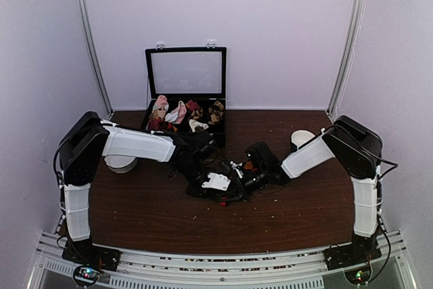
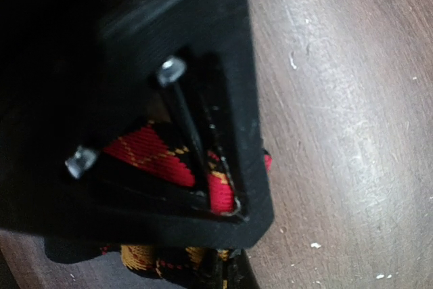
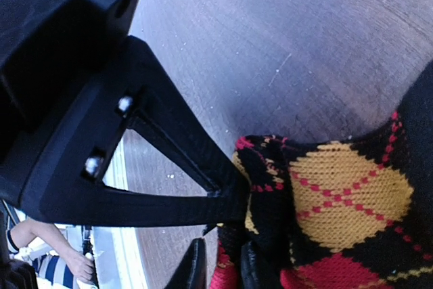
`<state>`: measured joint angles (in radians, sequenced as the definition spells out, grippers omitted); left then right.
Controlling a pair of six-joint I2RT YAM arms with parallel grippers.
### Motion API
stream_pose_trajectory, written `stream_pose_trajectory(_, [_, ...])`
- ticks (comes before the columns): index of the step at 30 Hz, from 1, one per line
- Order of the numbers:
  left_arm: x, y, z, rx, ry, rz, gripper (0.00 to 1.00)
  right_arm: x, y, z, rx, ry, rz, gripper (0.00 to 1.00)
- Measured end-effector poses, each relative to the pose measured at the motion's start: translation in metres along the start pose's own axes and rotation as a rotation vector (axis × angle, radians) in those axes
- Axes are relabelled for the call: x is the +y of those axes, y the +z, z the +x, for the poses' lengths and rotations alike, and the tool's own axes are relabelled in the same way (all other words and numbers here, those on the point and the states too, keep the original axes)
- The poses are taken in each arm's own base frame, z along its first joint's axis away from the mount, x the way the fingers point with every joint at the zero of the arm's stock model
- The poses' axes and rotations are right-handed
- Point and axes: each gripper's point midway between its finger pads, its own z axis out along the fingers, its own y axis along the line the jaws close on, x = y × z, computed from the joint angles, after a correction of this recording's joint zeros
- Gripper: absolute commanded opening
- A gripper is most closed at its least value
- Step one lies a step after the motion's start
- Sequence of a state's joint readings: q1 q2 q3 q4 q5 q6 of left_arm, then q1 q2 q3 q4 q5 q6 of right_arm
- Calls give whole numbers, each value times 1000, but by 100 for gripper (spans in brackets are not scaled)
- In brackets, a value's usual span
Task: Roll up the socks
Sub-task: Roll the sock at the center of the board.
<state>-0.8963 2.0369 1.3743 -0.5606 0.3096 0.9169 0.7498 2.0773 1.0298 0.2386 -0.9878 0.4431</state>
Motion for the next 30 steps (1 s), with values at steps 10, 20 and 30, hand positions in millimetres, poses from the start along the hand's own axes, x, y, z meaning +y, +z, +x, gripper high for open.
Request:
stream_pose_trajectory(10, [-13, -10, -24, -94, -33, 66, 0, 9, -32, -9, -23, -74, 85, 100])
stream_pose_trajectory(20, [-25, 2, 4, -50, -244, 144, 0, -25, -78, 2, -50, -84, 416, 100])
stream_pose_trajectory(30, [-29, 1, 4, -38, -290, 182, 0, -44, -114, 5, -94, -127, 652, 100])
